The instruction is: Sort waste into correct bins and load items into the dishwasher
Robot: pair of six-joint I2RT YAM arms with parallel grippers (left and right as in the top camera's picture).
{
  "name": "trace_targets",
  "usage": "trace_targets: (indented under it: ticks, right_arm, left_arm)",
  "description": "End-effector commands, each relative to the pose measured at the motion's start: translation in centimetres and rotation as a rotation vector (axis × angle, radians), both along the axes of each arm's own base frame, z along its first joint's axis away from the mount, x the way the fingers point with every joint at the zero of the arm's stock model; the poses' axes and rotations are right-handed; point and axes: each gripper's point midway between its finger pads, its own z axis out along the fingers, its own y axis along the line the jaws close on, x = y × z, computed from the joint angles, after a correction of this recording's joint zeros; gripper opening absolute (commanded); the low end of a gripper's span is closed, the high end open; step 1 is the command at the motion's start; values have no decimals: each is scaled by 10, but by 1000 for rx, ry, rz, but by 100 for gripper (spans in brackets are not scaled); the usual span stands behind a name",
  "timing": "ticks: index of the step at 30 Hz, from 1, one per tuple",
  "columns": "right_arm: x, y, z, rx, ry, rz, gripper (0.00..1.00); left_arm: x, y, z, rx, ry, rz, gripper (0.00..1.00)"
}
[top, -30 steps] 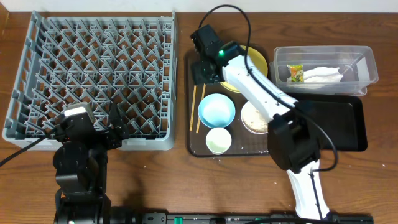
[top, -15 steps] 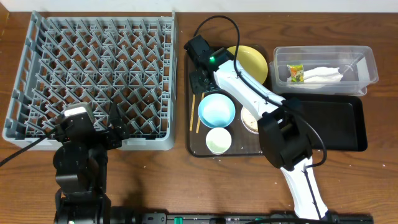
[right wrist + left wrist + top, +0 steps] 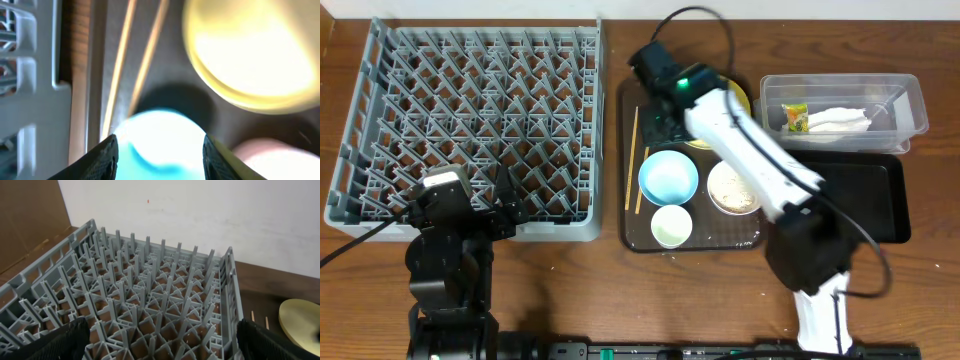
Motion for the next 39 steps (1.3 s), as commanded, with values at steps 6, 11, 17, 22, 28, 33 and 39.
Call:
trace_targets:
  ticks: [6,11,17,22,28,33,39]
  right_arm:
    - [-43,-62,0,-140,204,-173,44]
    - [-68,-73,-15,-211,296,-158,38]
    - [-90,-82,-46,-275,375,-64,33]
    - [-101,-85,-73,-296,400,-5,35]
    - [-108,-88,-98,-294,407,55,35]
    - [-114,-92,-112,-298,414,62,20]
    - [-115,-93,-114,-300,417,62,1]
  left_arm:
    - [-1,3,12,9,-24,12,95]
    - [-1,3,12,9,-24,11,95]
    - [-1,3,12,9,-24,11,95]
    - [-1,3,12,9,-24,11,95]
    - [-1,3,12,9,-24,11,95]
    - [-1,3,12,9,-24,11,95]
    - [-1,3,12,9,-24,11,95]
